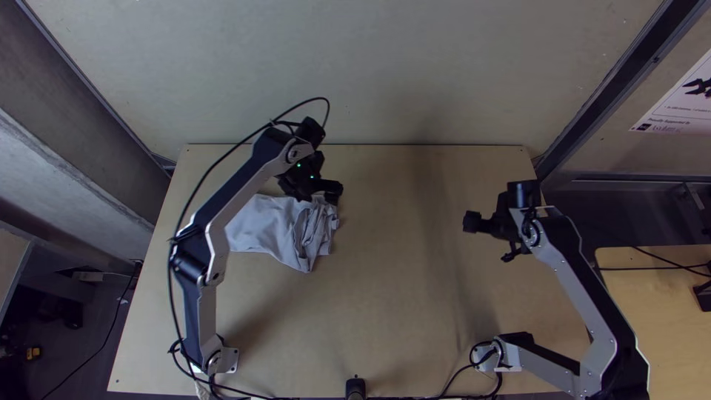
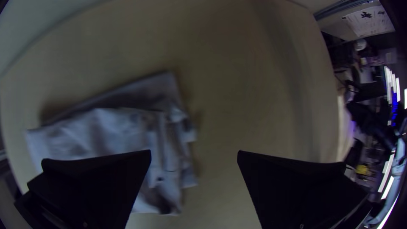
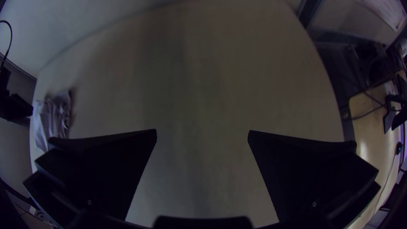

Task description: Fold the t-shirt

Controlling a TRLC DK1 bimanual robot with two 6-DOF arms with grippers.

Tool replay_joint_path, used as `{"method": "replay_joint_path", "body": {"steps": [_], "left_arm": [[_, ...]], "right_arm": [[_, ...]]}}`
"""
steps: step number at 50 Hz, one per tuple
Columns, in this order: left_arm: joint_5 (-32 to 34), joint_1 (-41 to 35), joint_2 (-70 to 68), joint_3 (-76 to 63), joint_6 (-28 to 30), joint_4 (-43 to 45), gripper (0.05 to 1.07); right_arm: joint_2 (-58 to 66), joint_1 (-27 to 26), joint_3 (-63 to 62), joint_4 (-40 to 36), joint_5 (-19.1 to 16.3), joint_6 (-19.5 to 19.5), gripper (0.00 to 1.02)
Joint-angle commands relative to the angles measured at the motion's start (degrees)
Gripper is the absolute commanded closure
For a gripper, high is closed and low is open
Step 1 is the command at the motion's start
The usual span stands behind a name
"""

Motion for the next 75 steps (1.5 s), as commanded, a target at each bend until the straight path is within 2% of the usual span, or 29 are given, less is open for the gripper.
{"method": "replay_joint_path", "body": {"steps": [1, 7, 10, 18, 27, 37, 46, 55, 67, 75], "left_arm": [[-5.3, 1.4, -9.3, -6.2, 3.2, 3.1, 0.09], [-5.4, 4.9, -19.7, -17.1, 7.4, 13.4, 0.09], [-5.4, 7.4, -23.3, -20.1, 9.1, 15.9, 0.09], [-5.4, 14.7, -32.1, -25.5, 12.5, 20.1, 0.09], [-5.3, 23.6, -44.2, -33.0, 14.8, 30.4, 0.09], [-5.7, 29.6, -59.7, -46.3, 17.4, 40.2, 0.09], [-6.3, 31.9, -76.6, -61.7, 18.6, 49.7, 0.09], [-6.8, 34.7, -91.5, -76.2, 20.4, 58.7, 0.09], [-6.8, 35.9, -102.9, -89.0, 21.2, 64.7, 0.10], [-6.6, 35.8, -110.3, -96.0, 21.8, 64.8, 0.10]], "right_arm": [[-2.6, -1.0, 5.6, 2.6, 0.5, -1.5, 0.04], [-4.6, -3.3, 9.8, 6.9, 0.5, -4.5, 0.04], [-5.7, -4.5, 11.7, 9.2, 0.5, -7.0, 0.04], [-10.4, -5.9, 14.9, 15.5, 0.5, -10.7, 0.04], [-17.5, -6.2, 17.7, 17.9, 0.5, -16.7, 0.04], [-27.8, -7.4, 12.6, 19.5, 0.5, -21.3, 0.04], [-41.0, -7.3, 0.5, 26.4, 0.5, -23.6, 0.04], [-49.7, -6.1, -8.3, 26.9, 0.5, -25.1, 0.04], [-57.5, -5.5, -19.7, 29.7, 0.5, -25.2, 0.04], [-63.4, -4.3, -28.0, 31.9, 0.4, -25.0, 0.04]]}}
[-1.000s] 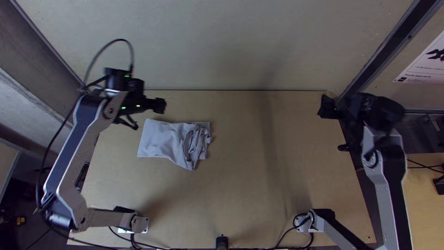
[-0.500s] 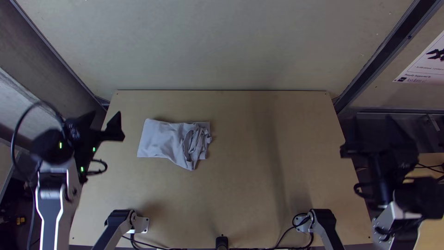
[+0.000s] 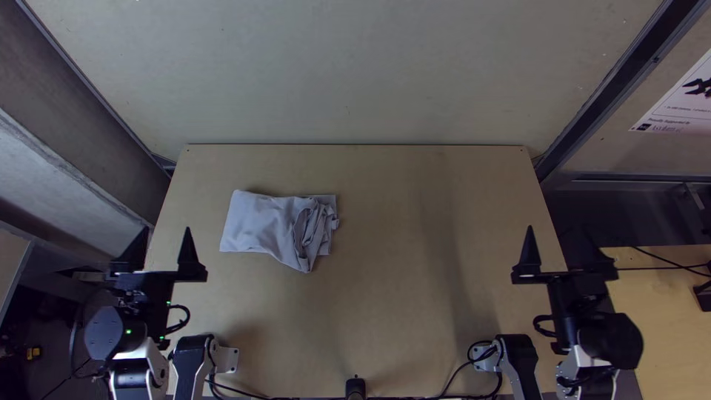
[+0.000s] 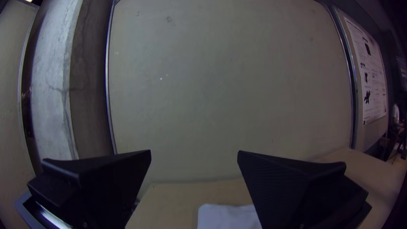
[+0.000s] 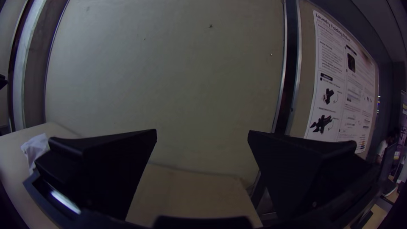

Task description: Fold the t-shirt

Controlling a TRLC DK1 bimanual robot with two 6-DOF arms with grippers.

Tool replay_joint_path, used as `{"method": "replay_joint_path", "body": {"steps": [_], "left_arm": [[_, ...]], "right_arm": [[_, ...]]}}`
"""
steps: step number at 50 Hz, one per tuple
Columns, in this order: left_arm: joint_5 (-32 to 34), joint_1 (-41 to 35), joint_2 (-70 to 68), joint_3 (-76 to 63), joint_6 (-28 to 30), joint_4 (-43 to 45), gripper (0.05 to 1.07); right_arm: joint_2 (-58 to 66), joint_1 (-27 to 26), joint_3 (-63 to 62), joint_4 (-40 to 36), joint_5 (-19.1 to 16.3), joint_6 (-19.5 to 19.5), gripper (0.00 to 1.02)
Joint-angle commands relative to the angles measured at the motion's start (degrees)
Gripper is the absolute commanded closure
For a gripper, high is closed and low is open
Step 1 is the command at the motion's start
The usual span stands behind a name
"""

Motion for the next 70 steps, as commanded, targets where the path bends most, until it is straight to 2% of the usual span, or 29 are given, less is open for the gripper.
{"method": "replay_joint_path", "body": {"steps": [1, 4, 11, 16, 27, 35, 39, 70], "left_arm": [[0.0, 0.2, -5.5, -5.1, 1.3, 1.3, 0.10], [0.0, 0.2, -8.2, -7.8, 1.9, 1.0, 0.10], [-0.3, 1.0, -8.8, -11.4, 1.7, 1.6, 0.10], [-0.3, 1.3, -8.8, -14.4, 1.7, 4.7, 0.10], [-0.3, 1.3, -8.8, -22.7, 2.5, 6.6, 0.10], [-0.3, 1.6, -8.7, -27.9, 4.7, 4.4, 0.10], [-0.3, 1.8, -8.6, -27.6, 2.1, 2.5, 0.09], [-0.3, 1.8, -8.6, -27.6, 2.1, 2.5, 0.09]], "right_arm": [[-4.4, 1.0, -6.0, 2.3, 0.4, -0.7, 0.04], [-6.4, 1.5, -9.2, 2.8, 0.4, 0.1, 0.06], [-7.5, 1.5, -16.5, 5.9, 0.6, 5.7, 0.07], [-9.8, 1.5, -21.3, 6.2, 0.5, 6.4, 0.07], [-9.9, 1.8, -29.8, 9.7, 0.6, 11.9, 0.04], [-9.0, 1.3, -32.5, 9.0, 0.6, 13.2, 0.04], [-9.8, 1.0, -32.1, 5.9, 0.6, 12.4, 0.04], [-9.7, 1.4, -32.0, 5.9, 0.6, 12.4, 0.04]]}}
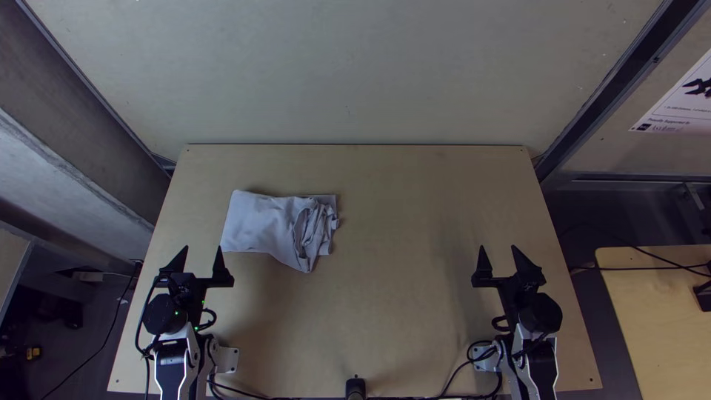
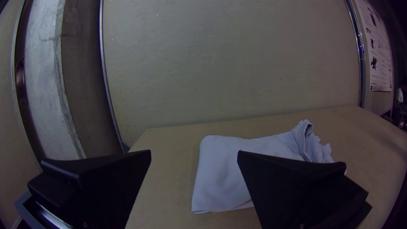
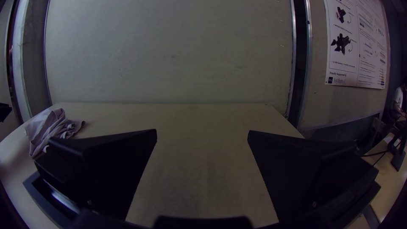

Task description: Fold the t-shirt

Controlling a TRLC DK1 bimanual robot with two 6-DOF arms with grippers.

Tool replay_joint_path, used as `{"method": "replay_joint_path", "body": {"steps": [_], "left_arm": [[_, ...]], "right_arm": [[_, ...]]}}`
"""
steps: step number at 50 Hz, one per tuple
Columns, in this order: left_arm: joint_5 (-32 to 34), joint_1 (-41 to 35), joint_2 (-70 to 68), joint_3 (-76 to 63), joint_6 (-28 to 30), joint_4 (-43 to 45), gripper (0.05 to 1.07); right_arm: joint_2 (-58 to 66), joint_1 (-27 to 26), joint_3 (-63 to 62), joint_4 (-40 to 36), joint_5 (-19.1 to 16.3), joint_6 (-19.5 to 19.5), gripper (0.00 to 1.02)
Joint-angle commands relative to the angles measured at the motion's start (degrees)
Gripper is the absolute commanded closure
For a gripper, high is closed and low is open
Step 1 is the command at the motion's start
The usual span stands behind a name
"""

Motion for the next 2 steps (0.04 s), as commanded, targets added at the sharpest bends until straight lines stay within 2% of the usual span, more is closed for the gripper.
{"method": "replay_joint_path", "body": {"steps": [1, 2], "left_arm": [[0.0, 0.2, -0.4, -2.1, -0.3, -2.3, 0.09], [0.0, 0.2, -0.4, -2.1, -0.3, -2.3, 0.09]], "right_arm": [[-0.3, 0.0, -0.1, -1.2, 0.5, 0.9, 0.04], [-0.3, 0.0, -0.1, -1.2, 0.5, 0.9, 0.04]]}}
